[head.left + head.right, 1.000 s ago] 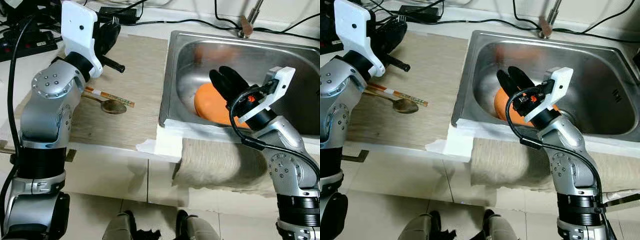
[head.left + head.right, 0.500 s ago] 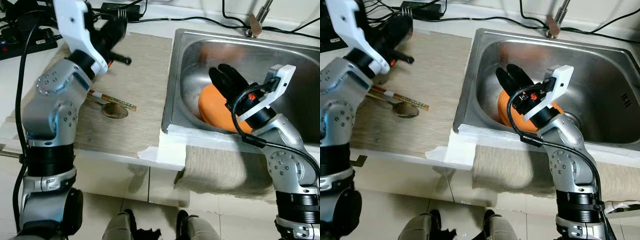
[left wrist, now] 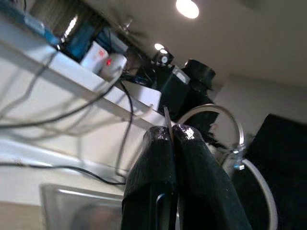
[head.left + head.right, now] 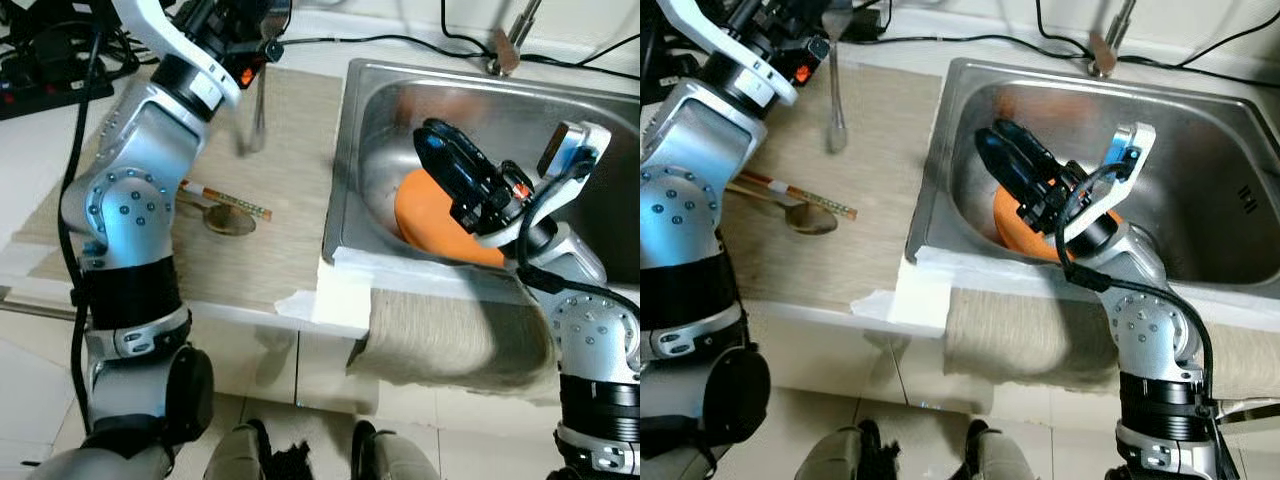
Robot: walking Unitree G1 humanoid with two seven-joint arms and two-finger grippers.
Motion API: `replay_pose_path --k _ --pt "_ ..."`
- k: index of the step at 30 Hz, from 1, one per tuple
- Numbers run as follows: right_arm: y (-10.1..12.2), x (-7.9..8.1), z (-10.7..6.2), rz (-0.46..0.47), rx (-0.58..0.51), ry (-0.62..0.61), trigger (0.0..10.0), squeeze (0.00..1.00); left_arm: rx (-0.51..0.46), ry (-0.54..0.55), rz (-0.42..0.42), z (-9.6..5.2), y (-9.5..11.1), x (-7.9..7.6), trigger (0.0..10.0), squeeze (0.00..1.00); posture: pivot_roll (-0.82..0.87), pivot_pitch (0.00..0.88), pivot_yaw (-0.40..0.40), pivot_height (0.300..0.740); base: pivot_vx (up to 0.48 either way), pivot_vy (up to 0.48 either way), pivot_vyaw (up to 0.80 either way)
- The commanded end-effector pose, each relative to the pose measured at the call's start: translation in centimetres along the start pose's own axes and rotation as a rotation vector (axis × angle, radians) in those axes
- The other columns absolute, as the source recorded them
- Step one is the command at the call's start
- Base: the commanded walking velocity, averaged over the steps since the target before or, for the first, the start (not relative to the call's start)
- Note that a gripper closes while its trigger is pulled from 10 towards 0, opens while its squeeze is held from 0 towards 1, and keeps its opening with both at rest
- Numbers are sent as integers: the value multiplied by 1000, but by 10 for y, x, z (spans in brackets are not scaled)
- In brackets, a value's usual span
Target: Kitchen organization
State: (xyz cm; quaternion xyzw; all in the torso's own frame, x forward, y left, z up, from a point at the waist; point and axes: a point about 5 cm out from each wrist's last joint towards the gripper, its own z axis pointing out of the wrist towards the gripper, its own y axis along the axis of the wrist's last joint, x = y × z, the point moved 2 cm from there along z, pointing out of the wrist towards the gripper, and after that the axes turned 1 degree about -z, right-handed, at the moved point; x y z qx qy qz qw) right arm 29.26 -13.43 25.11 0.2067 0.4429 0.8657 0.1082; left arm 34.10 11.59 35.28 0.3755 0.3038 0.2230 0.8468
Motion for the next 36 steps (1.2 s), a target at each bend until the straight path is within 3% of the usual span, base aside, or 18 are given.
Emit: replay_pose_path --k 1,3,4,5,6,9,15,22,25,28,30,36 --pt "1 8 4 1 22 65 10000 1000 28 -25 -54 3 -3 -5 10000 0 -156 162 -54 740 0 0 0" --pt "1 8 5 3 27 70 10000 1000 39 -33 -72 3 -6 -7 10000 0 -156 162 -54 740 0 0 0" --pt "-1 5 9 -17 45 57 10000 1000 63 -48 -102 3 -12 -10 10000 0 -158 167 -53 740 0 0 0" --pt "-1 3 14 -17 53 55 10000 1000 95 -60 -186 4 -25 -16 10000 0 -154 167 -58 740 0 0 0" --pt "-1 3 14 -17 53 55 10000 1000 95 -60 -186 4 -25 -16 10000 0 -154 167 -58 740 0 0 0" --pt "0 5 17 24 52 87 10000 1000 132 -110 -288 2 -38 -25 10000 0 -148 165 -63 740 0 0 0" --pt "-8 6 8 54 147 134 10000 1000 218 -227 -298 -10 -50 -26 10000 0 -146 162 -69 740 0 0 0" --pt "1 0 -2 28 229 163 10000 1000 245 -272 -230 -19 -30 -15 10000 0 -152 164 -68 740 0 0 0" --pt "5 -2 -5 18 235 161 10000 1000 242 -262 -244 -20 -22 -10 10000 0 -153 164 -69 740 0 0 0" --pt "6 -2 -6 12 244 164 10000 1000 236 -292 -281 -21 -17 -14 10000 0 -159 161 -65 740 0 0 0" --pt "6 -1 -6 7 265 189 10000 1000 216 -358 -367 -21 -14 -26 10000 0 -160 161 -63 740 0 0 0" --pt "7 -2 -5 21 280 210 10000 1000 187 -402 -426 -16 -11 -38 10000 0 -160 163 -66 740 0 0 0"
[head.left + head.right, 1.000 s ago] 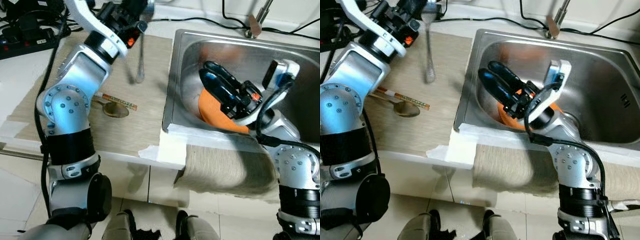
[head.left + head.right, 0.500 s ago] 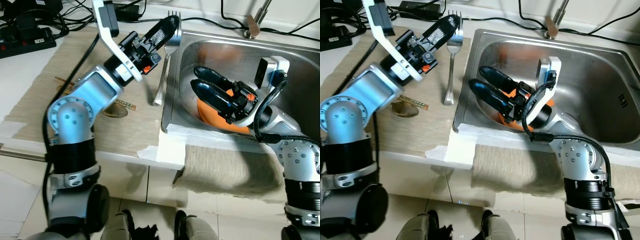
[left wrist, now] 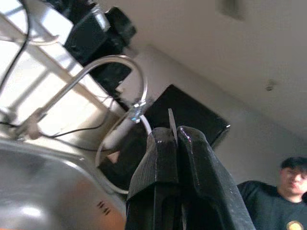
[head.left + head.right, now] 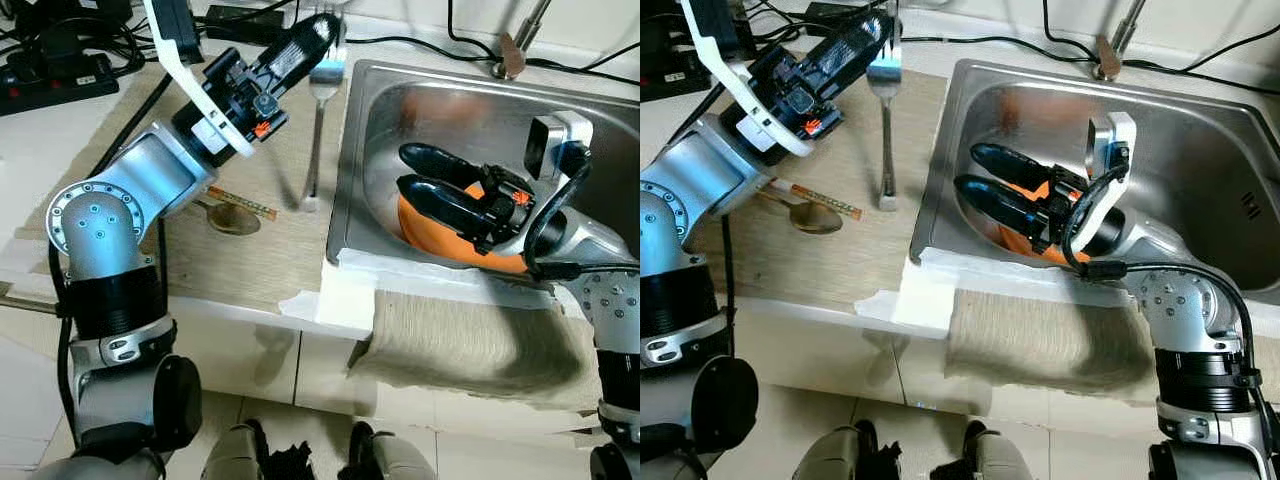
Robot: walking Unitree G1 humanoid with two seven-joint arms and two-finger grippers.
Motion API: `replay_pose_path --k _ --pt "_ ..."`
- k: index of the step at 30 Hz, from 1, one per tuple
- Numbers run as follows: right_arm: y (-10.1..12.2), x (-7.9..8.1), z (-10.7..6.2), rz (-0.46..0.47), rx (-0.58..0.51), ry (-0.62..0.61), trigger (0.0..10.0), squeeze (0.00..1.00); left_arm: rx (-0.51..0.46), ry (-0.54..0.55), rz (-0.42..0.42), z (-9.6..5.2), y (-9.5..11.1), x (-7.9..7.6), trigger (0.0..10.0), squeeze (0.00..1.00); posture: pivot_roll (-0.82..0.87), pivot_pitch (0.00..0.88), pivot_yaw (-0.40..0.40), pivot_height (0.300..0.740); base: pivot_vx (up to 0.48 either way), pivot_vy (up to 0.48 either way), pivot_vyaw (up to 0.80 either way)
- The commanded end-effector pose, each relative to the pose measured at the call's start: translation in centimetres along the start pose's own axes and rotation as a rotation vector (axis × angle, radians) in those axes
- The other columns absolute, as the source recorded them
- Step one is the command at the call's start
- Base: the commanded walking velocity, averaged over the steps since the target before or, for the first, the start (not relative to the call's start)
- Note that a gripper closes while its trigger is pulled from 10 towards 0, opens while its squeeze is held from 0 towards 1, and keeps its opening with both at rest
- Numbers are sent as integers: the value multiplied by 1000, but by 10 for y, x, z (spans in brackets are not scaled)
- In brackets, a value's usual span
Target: Kitchen organization
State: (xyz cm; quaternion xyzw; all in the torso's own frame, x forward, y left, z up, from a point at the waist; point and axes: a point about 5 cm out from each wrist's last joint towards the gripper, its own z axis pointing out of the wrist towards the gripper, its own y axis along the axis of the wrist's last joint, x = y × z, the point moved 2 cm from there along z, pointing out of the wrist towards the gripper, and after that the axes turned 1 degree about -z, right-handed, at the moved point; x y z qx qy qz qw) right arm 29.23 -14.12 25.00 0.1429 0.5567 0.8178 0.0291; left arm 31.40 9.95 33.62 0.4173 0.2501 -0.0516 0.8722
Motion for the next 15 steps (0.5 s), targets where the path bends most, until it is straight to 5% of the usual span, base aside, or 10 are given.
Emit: replay_pose_path --k 1,6,15 --pt "4 0 -1 -3 21 23 10000 1000 3 -67 -3 7 2 -15 10000 0 -160 163 -66 740 0 0 0" --pt "-1 0 -2 15 63 46 10000 1000 -55 -105 -62 12 6 -21 10000 0 -161 165 -65 740 0 0 0" --pt "3 5 9 -39 62 71 10000 1000 87 -113 57 5 -13 -27 10000 0 -156 165 -75 740 0 0 0"
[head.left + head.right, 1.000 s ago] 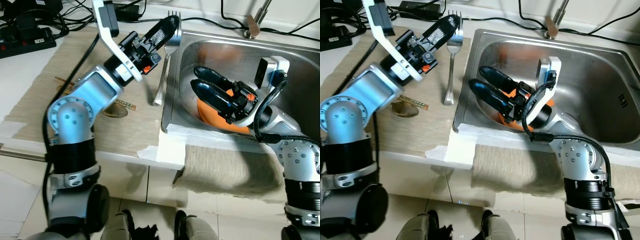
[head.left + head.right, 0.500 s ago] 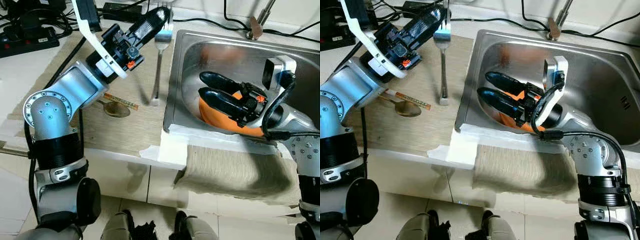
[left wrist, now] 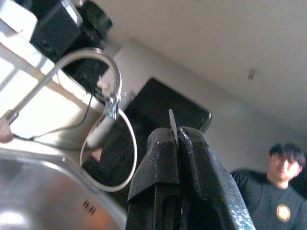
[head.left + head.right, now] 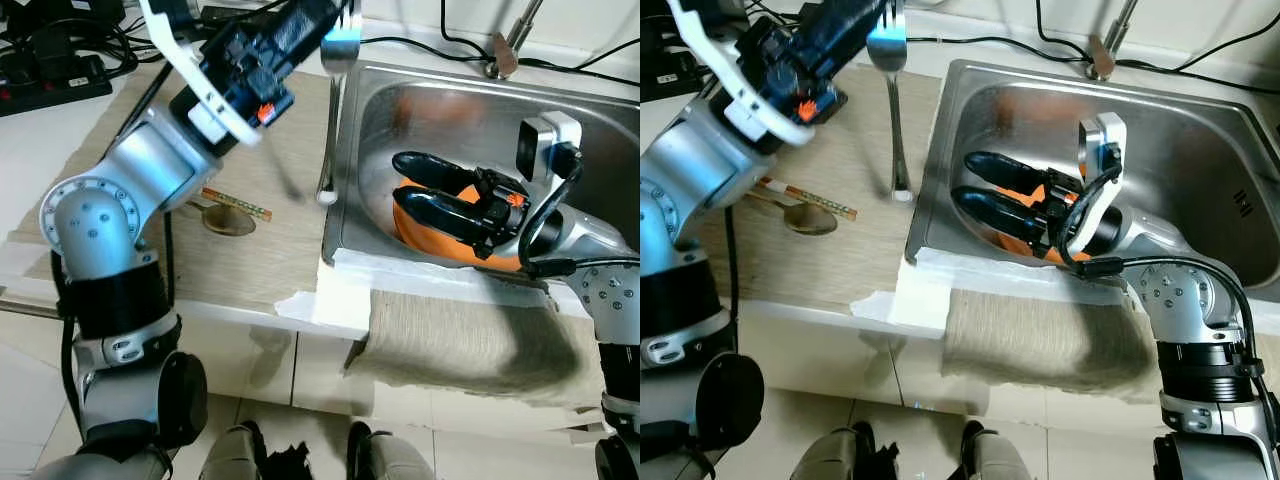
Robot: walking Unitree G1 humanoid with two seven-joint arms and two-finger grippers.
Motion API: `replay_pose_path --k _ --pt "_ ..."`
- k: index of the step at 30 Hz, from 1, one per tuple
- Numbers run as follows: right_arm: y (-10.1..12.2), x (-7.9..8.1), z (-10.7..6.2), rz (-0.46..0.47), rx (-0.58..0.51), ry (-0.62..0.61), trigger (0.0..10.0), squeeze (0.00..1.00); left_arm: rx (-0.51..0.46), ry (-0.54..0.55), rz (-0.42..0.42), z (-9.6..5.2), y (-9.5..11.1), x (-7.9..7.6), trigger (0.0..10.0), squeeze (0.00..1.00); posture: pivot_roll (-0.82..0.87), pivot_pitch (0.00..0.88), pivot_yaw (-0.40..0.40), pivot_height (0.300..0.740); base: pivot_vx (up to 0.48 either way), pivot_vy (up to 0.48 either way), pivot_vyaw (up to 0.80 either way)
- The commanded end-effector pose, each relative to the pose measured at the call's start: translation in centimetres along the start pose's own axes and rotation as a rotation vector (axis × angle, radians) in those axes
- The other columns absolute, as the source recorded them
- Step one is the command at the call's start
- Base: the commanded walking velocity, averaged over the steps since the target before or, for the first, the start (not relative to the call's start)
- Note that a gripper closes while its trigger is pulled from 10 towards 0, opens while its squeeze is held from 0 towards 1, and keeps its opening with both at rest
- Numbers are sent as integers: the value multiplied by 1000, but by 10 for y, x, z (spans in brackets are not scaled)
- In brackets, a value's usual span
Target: Kitchen organization
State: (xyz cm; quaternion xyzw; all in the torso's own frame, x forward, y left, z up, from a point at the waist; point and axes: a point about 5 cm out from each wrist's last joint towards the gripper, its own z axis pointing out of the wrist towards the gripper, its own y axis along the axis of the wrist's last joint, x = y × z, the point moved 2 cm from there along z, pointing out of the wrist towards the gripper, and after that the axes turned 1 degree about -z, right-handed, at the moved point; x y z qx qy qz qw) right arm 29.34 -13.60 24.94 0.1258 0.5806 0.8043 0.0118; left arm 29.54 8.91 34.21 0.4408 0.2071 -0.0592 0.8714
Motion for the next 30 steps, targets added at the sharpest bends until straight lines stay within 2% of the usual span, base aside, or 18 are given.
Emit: replay_pose_path --k 1,3,6,9,10,15,18,24,25,26,27,28,29,30 --pt "6 6 4 -46 5 24 10000 1000 53 -22 48 0 -7 -6 10000 0 -156 165 -75 740 0 0 0" --pt "6 6 4 -46 5 24 10000 1000 53 -22 48 0 -7 -6 10000 0 -156 165 -75 740 0 0 0" --pt "6 2 3 -77 11 -3 10000 1000 189 77 272 -13 -19 7 10000 0 -164 171 -72 740 0 0 0" --pt "6 1 3 -83 9 -11 10000 1000 206 95 314 -15 -20 10 10000 0 -164 171 -72 740 0 0 0" --pt "7 -2 3 -95 8 -29 10000 1000 202 118 348 -21 -17 15 10000 0 -167 172 -70 740 0 0 0" --pt "7 -2 2 -102 11 -37 10000 1000 209 121 374 -25 -16 15 10000 0 -167 174 -72 740 0 0 0" --pt "7 -4 -2 -112 12 -65 10000 1000 231 129 418 -30 -16 18 10000 0 -167 177 -70 740 0 0 0" --pt "1 0 -7 -128 67 -52 10000 1000 222 62 401 -35 -10 12 10000 0 -173 183 -65 740 0 0 0" --pt "0 0 -9 -131 81 -51 10000 910 235 52 407 -36 -11 11 10000 0 -174 182 -68 740 0 0 0" --pt "-1 -1 -10 -136 87 -57 10000 553 244 47 412 -37 -12 11 10000 0 -174 182 -68 740 0 0 0" --pt "-1 -2 -10 -140 89 -63 10000 114 250 44 415 -36 -12 10 10000 0 -173 179 -69 740 0 0 0" --pt "-1 -2 -10 -140 89 -63 10000 114 250 44 415 -36 -12 10 10000 0 -173 179 -69 740 0 0 0" --pt "0 -4 -8 -147 79 -78 10000 0 250 46 416 -35 -13 10 10000 0 -171 176 -70 740 0 0 0" --pt "-1 -5 -7 -146 75 -81 10000 0 251 50 414 -34 -14 11 10000 0 -171 176 -70 740 0 0 0"
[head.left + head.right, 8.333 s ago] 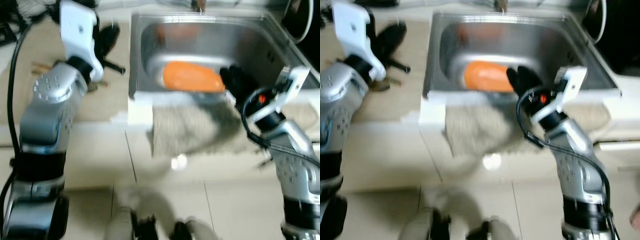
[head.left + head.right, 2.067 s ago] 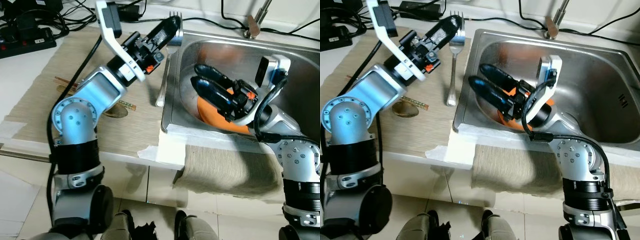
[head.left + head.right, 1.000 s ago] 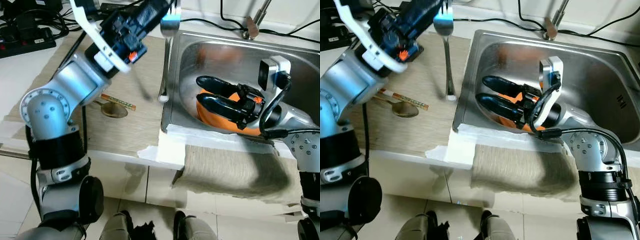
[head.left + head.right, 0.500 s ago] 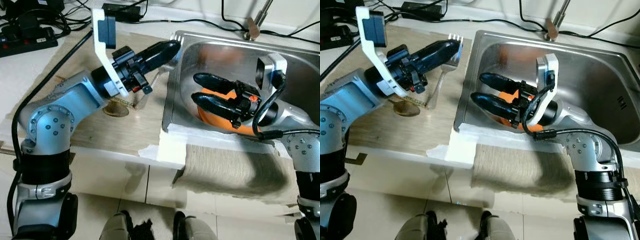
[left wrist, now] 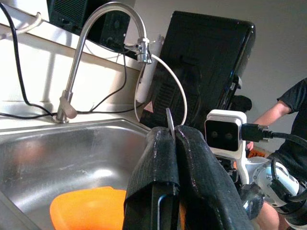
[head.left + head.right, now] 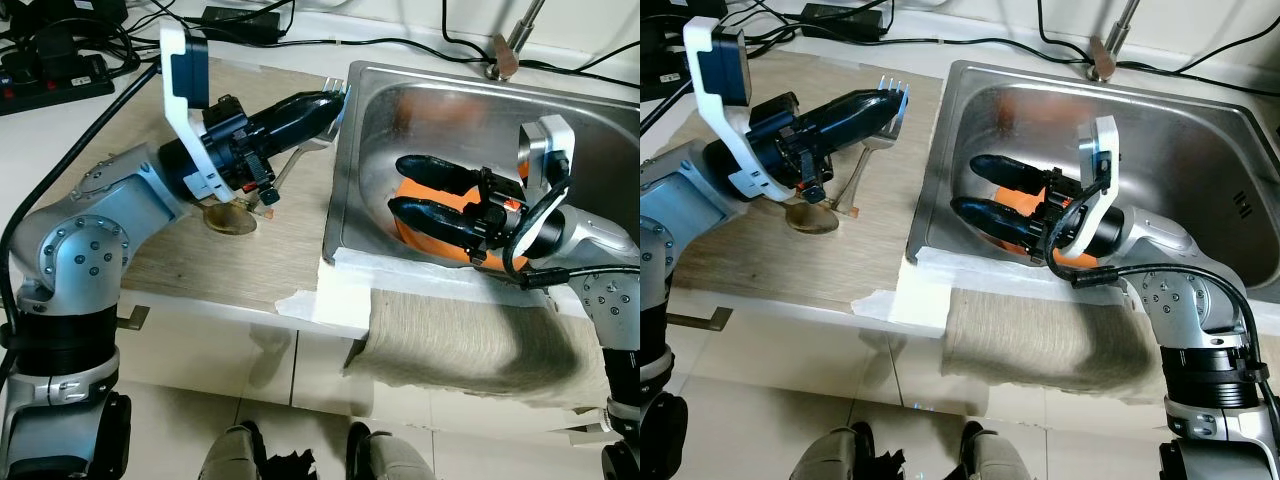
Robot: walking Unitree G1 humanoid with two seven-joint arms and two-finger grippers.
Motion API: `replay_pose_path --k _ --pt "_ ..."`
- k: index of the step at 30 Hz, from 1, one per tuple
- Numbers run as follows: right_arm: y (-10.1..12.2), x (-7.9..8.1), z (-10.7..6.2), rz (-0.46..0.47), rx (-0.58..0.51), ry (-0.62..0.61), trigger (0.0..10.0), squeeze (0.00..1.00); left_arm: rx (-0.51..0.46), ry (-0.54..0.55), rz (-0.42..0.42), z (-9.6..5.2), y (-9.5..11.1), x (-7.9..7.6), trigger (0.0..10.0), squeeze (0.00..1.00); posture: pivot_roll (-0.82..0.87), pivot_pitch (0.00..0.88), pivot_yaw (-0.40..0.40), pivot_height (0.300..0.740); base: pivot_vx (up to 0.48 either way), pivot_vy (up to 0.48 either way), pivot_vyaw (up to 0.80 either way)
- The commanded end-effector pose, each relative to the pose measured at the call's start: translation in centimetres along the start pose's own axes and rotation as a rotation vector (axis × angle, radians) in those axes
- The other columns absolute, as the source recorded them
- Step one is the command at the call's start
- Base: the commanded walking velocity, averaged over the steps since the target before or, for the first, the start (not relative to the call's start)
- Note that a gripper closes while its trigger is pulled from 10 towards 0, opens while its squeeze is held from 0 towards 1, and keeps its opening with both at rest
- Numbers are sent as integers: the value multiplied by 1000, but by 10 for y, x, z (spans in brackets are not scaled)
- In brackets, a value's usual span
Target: Kitchen organization
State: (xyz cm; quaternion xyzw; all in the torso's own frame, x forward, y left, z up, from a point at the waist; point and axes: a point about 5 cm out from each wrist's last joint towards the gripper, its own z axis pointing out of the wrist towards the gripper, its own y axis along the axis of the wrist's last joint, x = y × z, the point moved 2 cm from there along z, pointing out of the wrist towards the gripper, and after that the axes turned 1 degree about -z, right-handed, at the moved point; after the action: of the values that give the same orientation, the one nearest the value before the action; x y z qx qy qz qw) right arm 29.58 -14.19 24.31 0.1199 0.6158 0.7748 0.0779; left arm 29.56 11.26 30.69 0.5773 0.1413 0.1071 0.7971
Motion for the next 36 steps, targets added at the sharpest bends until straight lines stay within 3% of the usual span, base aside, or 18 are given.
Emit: replay_pose_path --k 1,9,18,19,20,21,26,27,36 --pt "2 -1 0 -23 0 -7 10000 0 0 -28 18 2 1 -6 10000 0 -171 176 -70 740 0 0 0" --pt "-7 4 10 -3 -2 32 10000 0 5 -30 -3 6 -7 -6 10000 0 -161 164 -67 740 0 0 0" --pt "-16 6 23 7 0 82 10000 0 -60 -116 -50 19 2 -20 10000 0 -153 157 -61 740 0 0 0" --pt "-17 7 25 17 0 100 10000 886 -62 -122 -50 21 1 -21 10000 0 -152 153 -59 740 0 0 0" --pt "-17 7 25 17 0 100 10000 886 -62 -122 -50 21 1 -21 10000 0 -152 153 -59 740 0 0 0" --pt "-17 8 26 21 1 109 10000 1000 -64 -126 -52 22 1 -22 10000 0 -152 153 -59 740 0 0 0" --pt "-18 7 32 -3 7 116 10000 1000 -74 -157 -73 26 1 -27 10000 0 -150 151 -58 740 0 0 0" --pt "-18 6 34 -16 4 107 10000 0 -74 -173 -84 26 0 -30 10000 0 -149 148 -58 740 0 0 0" --pt "-20 2 45 -52 8 100 10000 0 -83 -218 -138 32 -3 -42 10000 0 -149 153 -60 740 0 0 0"
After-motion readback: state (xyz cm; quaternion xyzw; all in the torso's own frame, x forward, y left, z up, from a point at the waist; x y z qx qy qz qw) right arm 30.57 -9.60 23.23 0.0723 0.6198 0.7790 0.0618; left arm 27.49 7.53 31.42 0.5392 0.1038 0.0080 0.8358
